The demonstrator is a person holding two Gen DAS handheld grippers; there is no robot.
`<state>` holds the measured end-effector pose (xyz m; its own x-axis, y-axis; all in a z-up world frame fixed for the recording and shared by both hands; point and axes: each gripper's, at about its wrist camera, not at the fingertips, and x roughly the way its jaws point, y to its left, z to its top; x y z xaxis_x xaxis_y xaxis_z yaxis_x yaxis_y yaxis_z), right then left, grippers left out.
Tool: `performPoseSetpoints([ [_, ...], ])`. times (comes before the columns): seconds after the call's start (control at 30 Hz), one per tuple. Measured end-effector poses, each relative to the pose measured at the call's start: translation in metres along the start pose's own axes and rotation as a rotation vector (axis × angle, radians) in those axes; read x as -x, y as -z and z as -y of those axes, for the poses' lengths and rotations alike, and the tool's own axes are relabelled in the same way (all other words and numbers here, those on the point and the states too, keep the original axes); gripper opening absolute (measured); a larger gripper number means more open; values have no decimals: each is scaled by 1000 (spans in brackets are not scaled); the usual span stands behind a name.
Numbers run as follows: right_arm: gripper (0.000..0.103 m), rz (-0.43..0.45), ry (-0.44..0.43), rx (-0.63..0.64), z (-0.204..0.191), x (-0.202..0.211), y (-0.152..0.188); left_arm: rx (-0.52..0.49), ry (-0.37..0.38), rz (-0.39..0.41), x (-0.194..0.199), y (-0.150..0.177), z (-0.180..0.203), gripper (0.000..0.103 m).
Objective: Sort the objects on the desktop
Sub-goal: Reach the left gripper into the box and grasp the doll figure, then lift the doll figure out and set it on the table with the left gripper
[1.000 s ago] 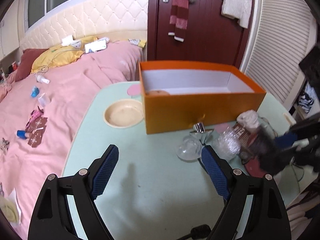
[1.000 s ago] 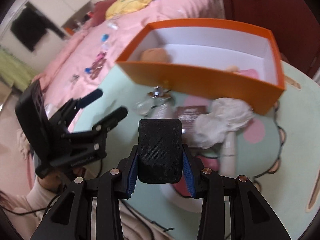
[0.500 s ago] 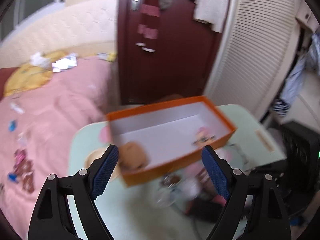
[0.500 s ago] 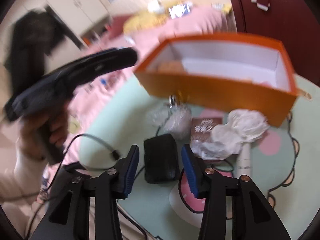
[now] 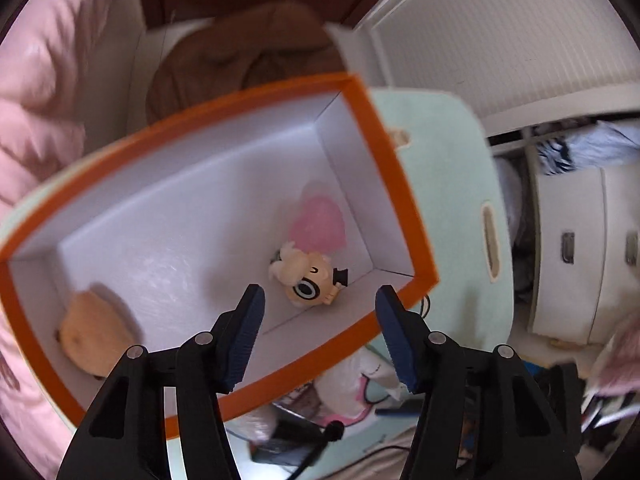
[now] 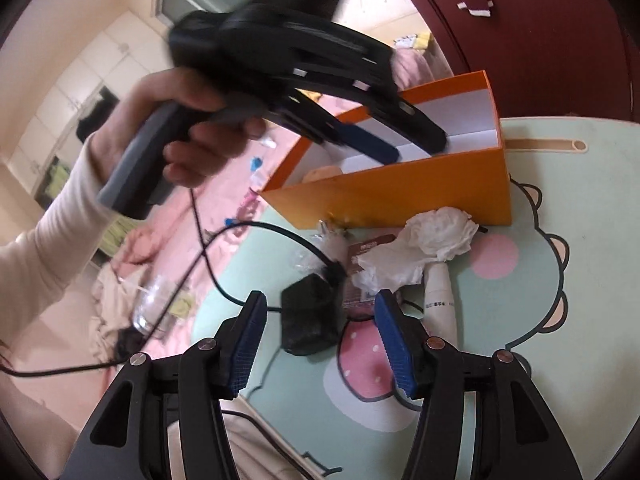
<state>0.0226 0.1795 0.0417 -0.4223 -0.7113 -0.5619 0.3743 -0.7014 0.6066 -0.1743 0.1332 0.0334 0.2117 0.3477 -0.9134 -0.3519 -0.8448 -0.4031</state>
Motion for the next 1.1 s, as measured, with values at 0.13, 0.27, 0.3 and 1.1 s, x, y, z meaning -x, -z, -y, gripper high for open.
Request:
performPoseSetpoints([
  [0.13, 57, 28, -37, -11, -2, 4, 1, 62, 2, -55, -17, -10, -2, 59],
  [0.27, 58, 37, -57, -18, -3, 5, 1, 47, -16, -91, -30, -11, 0, 49],
  [0.3, 58, 39, -61, -20, -4, 6, 1, 41, -19, -86, -30, -12, 0, 41],
  [1.1, 60, 70, 46, -119, 20, 15, 1, 26, -2, 402, 84, 178, -66, 41],
])
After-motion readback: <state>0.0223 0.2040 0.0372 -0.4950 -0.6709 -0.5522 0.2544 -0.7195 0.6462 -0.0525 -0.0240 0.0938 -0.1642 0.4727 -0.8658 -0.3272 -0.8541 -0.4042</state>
